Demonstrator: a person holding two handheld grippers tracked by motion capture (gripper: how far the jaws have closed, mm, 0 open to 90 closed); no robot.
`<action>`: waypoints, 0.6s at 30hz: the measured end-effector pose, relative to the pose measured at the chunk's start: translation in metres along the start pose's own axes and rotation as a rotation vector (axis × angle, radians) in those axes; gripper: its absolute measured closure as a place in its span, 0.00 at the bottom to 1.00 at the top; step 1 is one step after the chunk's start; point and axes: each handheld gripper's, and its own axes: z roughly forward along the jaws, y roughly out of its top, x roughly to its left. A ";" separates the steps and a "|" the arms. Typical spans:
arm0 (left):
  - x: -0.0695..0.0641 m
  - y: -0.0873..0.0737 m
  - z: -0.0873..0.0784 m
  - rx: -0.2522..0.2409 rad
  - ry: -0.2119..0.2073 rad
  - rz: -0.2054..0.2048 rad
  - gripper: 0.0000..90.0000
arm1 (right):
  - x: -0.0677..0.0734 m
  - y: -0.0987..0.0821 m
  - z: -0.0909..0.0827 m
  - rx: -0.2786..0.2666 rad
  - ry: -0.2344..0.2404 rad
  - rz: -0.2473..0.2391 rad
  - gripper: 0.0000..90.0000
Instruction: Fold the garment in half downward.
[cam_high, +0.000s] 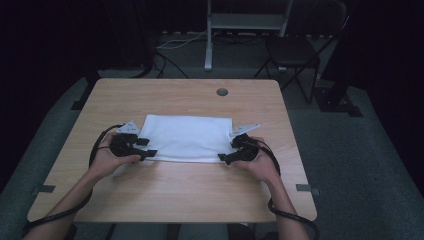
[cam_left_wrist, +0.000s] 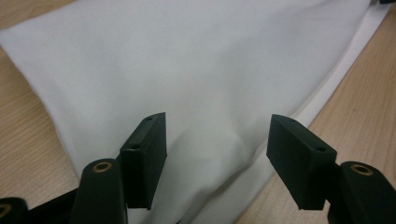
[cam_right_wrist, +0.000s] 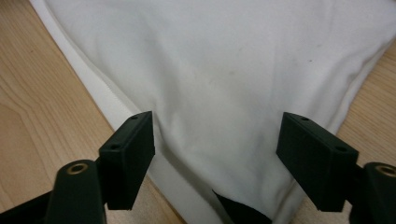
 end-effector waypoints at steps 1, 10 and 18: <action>0.000 0.000 -0.001 -0.005 0.002 -0.001 0.38 | 0.000 0.000 0.000 -0.003 0.002 0.007 0.26; 0.001 -0.003 -0.018 -0.061 0.031 -0.018 0.32 | 0.003 -0.001 -0.003 -0.040 -0.003 0.050 0.15; 0.006 -0.014 -0.029 -0.097 0.081 -0.067 0.24 | 0.005 -0.005 -0.012 -0.099 -0.028 0.079 0.15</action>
